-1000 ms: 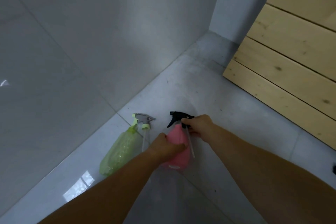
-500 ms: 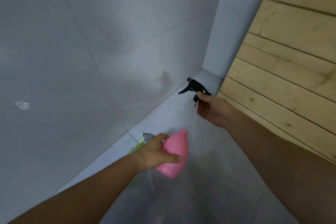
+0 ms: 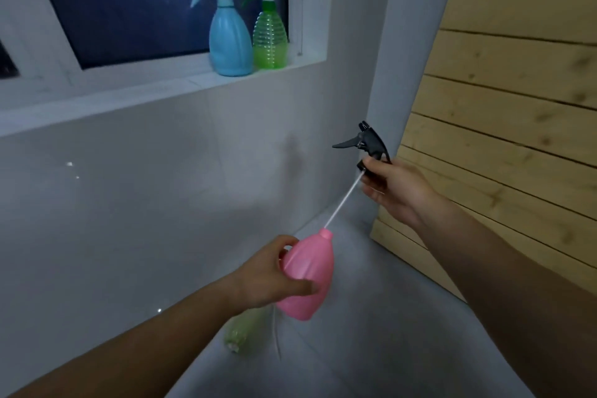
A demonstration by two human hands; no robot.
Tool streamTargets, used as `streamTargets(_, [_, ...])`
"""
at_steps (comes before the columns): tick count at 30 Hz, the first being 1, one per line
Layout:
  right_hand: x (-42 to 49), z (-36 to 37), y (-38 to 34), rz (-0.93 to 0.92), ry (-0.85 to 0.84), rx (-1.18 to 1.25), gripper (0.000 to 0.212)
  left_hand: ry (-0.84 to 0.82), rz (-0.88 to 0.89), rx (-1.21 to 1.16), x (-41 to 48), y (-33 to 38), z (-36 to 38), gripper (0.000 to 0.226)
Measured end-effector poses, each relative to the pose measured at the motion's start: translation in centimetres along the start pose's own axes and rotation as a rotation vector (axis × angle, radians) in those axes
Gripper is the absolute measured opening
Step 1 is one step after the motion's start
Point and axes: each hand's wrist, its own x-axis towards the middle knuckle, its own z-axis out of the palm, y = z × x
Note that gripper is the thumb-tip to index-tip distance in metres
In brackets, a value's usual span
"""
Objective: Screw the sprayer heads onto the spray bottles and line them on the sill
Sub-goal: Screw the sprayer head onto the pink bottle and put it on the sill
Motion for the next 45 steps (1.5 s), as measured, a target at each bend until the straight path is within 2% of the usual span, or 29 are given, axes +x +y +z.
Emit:
streamTargets(4, [-2.9, 0.3, -1.0, -0.041, 0.007, -0.045, 0.011, 0.028, 0.051, -0.024, -1.9, 0.9, -0.3, 0.083])
streamTargets(10, [-6.3, 0.7, 0.2, -0.003, -0.123, -0.217, 0.012, -0.013, 0.124, -0.214, -3.8, 2.6, -0.5, 0.074])
streamTargets(18, [-7.6, 0.1, 0.1, -0.046, -0.336, -0.388, 0.041, -0.106, 0.165, -0.357, -4.9, 4.5, -1.5, 0.067])
streamTargets(21, [-7.6, -1.0, -0.4, 0.003, -0.479, -0.333, 0.055, -0.163, 0.106, -0.429, -5.0, 4.4, -1.9, 0.064])
streamTargets(24, [-7.6, -1.4, -0.7, -0.010, -0.576, -0.256, 0.051, -0.237, 0.054, -0.574, -4.6, 4.2, -1.8, 0.057])
streamTargets(26, [-7.7, -1.4, -0.9, -0.038, -0.613, -0.216, 0.044, -0.295, 0.047, -0.675, -4.5, 4.2, -1.9, 0.064])
streamTargets(30, [-7.6, -1.2, -1.1, -0.065, -0.630, -0.190, 0.032, -0.349, -0.001, -0.777, -4.1, 3.8, -2.0, 0.094])
streamTargets(31, [-7.6, -1.1, -1.0, -0.074, -0.620, -0.223, 0.032, -0.344, 0.011, -0.762, -3.9, 3.7, -2.0, 0.094])
streamTargets(33, [-7.6, -0.9, -1.0, -0.098, -0.601, -0.340, 0.035, -0.288, 0.069, -0.651, -3.8, 3.9, -2.1, 0.078])
streamTargets(35, [-7.8, -0.7, -0.9, -0.140, -0.561, -0.496, 0.032, -0.160, 0.125, -0.437, -3.9, 4.3, -2.2, 0.069])
streamTargets(39, [-7.8, 0.0, 0.1, -0.218, -0.423, -0.664, 0.021, 0.049, 0.156, -0.011, -4.2, 5.0, -1.3, 0.113])
streamTargets(41, [-7.6, 0.6, 0.9, -0.201, -0.354, -0.579, 0.018, 0.120, 0.165, 0.067, -3.9, 5.1, -0.9, 0.102])
streamTargets(43, [-7.5, 1.2, 1.4, -0.142, -0.302, -0.410, 0.018, 0.161, 0.134, 0.040, -3.7, 5.1, -0.6, 0.085])
streamTargets(45, [-7.5, 1.7, 1.5, -0.109, -0.255, -0.299, 0.022, 0.151, 0.111, -0.009, -3.8, 5.2, -0.2, 0.080])
